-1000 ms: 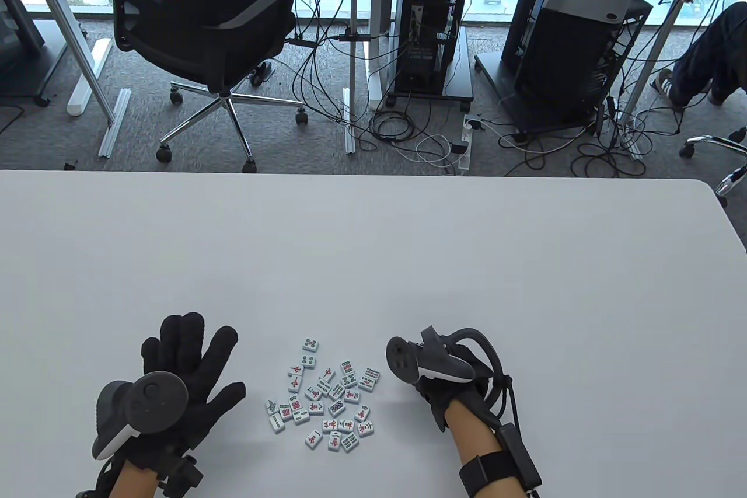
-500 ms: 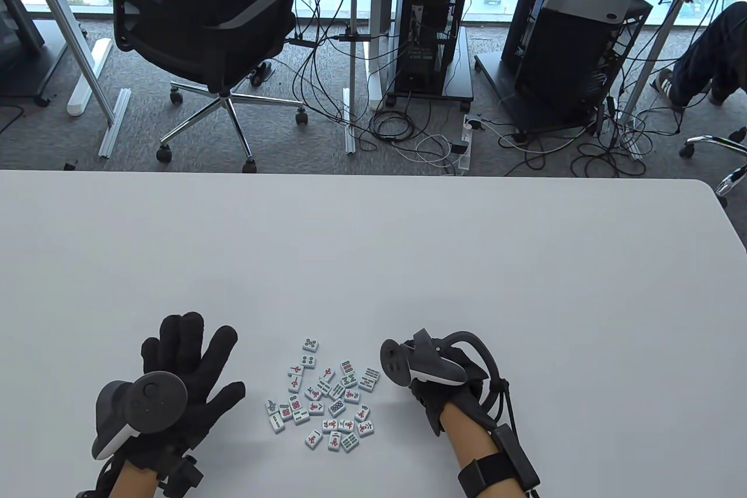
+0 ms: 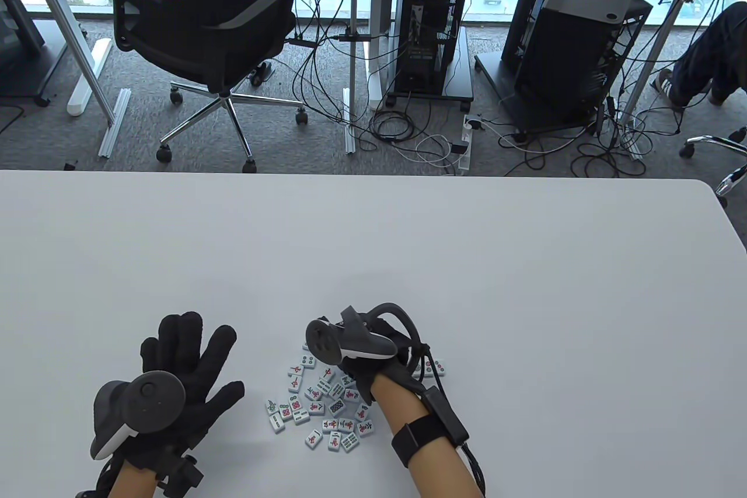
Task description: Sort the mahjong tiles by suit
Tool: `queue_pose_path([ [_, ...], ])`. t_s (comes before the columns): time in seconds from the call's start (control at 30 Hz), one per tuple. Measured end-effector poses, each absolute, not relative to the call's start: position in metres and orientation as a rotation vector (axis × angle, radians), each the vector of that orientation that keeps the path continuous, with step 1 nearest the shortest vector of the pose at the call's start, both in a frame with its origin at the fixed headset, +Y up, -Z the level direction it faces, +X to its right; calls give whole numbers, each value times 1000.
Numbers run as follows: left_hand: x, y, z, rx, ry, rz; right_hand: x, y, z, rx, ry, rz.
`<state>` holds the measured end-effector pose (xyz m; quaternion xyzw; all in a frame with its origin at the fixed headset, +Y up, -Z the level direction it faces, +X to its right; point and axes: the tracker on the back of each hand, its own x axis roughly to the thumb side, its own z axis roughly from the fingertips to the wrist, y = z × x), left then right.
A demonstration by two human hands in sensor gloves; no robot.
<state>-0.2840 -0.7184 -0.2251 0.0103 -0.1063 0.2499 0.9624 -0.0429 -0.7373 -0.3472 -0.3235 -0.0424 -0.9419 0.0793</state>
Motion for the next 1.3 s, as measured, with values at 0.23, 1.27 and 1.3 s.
queue_pose_path([
  [0.23,-288,-717,-226,34,-201,531,-78,-752,-354,-983,-157,-2556],
  [1.27,-288,-715,-224,35,-205,530,41,-689,-327,-829,97,-2863],
  [1.3,-288,-715,-224,34,-205,529,48,-688,-325,-804,57,-2872],
])
